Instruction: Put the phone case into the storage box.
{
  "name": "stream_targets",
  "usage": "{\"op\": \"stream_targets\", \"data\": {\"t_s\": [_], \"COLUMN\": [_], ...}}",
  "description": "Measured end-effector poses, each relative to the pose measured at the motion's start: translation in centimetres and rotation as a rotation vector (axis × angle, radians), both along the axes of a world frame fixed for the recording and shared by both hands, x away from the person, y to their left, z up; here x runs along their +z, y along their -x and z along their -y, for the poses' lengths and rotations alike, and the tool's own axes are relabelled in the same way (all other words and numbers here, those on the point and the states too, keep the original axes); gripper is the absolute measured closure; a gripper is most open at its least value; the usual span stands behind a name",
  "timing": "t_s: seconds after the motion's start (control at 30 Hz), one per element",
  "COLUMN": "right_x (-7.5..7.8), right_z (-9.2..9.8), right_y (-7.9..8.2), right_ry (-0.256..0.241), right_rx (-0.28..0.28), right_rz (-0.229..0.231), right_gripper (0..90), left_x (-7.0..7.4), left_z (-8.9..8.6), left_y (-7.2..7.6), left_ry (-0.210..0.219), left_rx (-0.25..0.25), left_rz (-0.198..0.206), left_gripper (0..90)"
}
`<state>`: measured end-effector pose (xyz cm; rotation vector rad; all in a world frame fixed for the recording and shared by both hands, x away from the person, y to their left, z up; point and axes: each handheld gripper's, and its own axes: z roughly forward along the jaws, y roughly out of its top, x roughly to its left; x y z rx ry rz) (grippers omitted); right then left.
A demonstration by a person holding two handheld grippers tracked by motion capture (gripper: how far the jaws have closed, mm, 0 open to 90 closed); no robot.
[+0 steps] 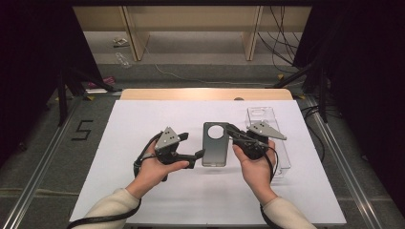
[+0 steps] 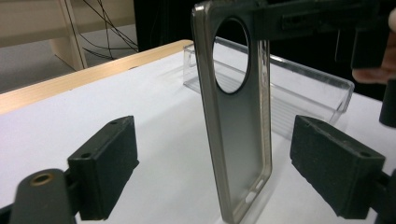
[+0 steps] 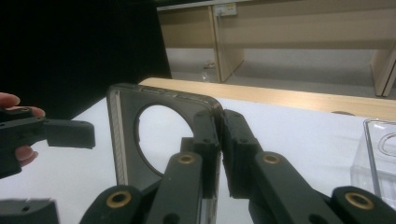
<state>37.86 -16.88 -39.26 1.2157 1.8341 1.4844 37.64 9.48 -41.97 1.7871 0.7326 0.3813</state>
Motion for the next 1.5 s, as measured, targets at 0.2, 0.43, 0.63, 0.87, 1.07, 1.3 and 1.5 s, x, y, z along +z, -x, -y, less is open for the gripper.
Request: {"op": "stream_targets", "data": {"t_s": [0.2,0.43,0.63,0.87,1.07,1.3,1.5], "right_x": [0.2,0.4,0.6,0.7,0.9,1.0,1.1], "right_z": [0.3,0.5,0.7,0.9,1.0,1.2,1.4], "right_y": [-0.1,-0.1,-0.2,-0.2,-0.3,-0.3,-0.4], "right_ry": [0.0,0.005,0.003,0.005,0.007,0.01,0.008], "right_rx": [-0.009,-0.012,-0.018,-0.022,-0.021,-0.023,-0.027], "right_rz": [0.002,0.006,0.011,0.009,0.014,0.019,0.019], "right_gripper": [85.2,85.1,85.1,85.1,85.1,85.1,85.1], "left_x": [-0.1,-0.4,-0.5,-0.5,-0.6,-0.7,-0.9], "left_z": [-0.7,-1.7,-2.8,-3.7,-4.3,-4.9,-5.4], "left_y": [0.5,0.9,1.1,1.4,1.7,2.0,2.2], "left_ry": [-0.048,-0.074,-0.083,-0.095,-0.103,-0.108,-0.115], "left_rx": [-0.008,-0.011,0.005,0.018,0.023,0.03,0.037], "left_rz": [-0.007,-0.007,-0.006,-0.002,0.003,0.008,0.009], "left_gripper": [4.6,1.0,0.1,0.1,0.2,0.2,0.2]}}
